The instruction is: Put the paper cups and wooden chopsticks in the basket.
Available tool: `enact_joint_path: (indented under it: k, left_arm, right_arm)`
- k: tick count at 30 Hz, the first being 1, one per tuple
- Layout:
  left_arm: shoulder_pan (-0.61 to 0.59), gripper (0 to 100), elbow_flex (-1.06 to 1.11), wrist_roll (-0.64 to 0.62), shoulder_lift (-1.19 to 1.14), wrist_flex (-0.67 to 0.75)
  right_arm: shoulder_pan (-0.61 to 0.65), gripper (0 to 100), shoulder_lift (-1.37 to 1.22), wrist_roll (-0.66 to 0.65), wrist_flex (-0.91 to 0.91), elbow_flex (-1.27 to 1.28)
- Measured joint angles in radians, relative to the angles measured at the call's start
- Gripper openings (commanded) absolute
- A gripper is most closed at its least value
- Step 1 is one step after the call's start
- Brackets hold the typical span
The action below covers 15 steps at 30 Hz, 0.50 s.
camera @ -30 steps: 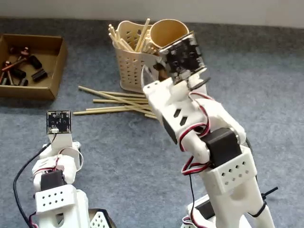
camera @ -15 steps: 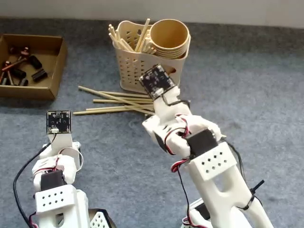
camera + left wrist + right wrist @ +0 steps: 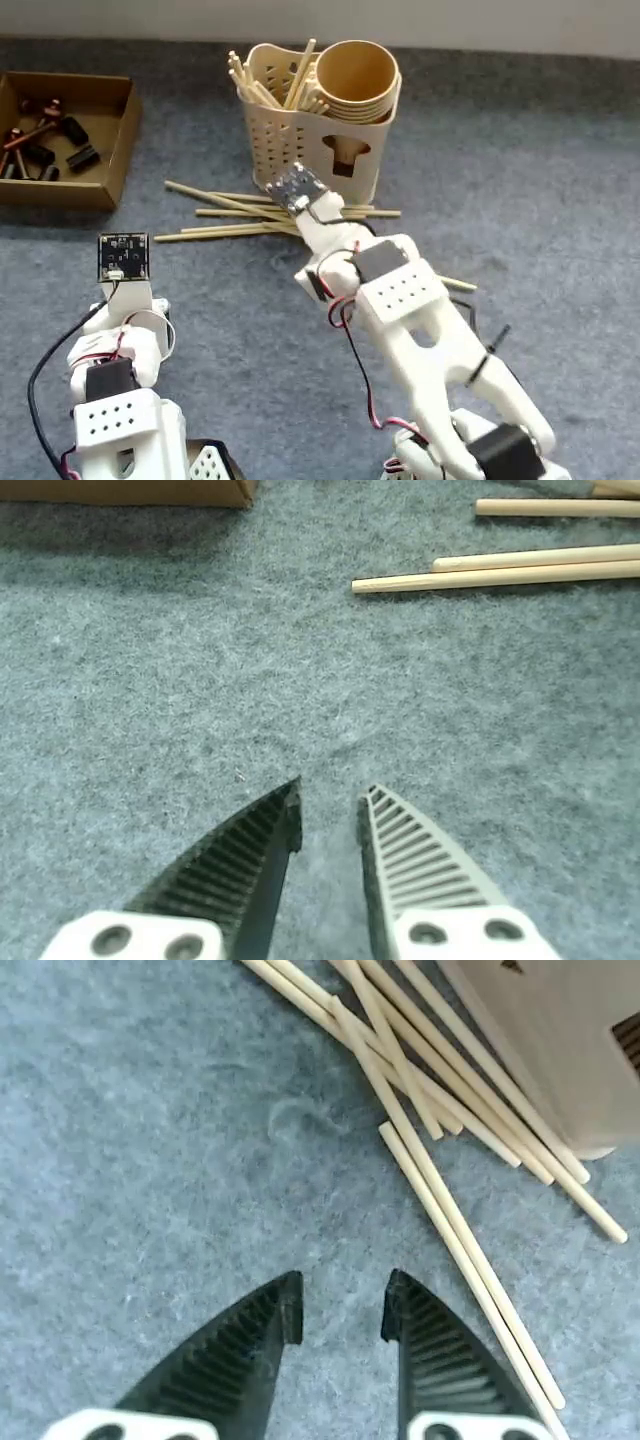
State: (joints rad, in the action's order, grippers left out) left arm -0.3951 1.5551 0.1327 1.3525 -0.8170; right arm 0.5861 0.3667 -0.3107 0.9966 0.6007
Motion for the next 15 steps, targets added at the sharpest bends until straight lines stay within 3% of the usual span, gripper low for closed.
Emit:
enact_joint_path:
  k: [15]
  left_arm:
    - [0.0, 11, 0.0, 0.0, 0.0, 0.0]
  right_arm:
    - [-0.061, 13.4, -0.514, -0.1, 0.0, -0.359]
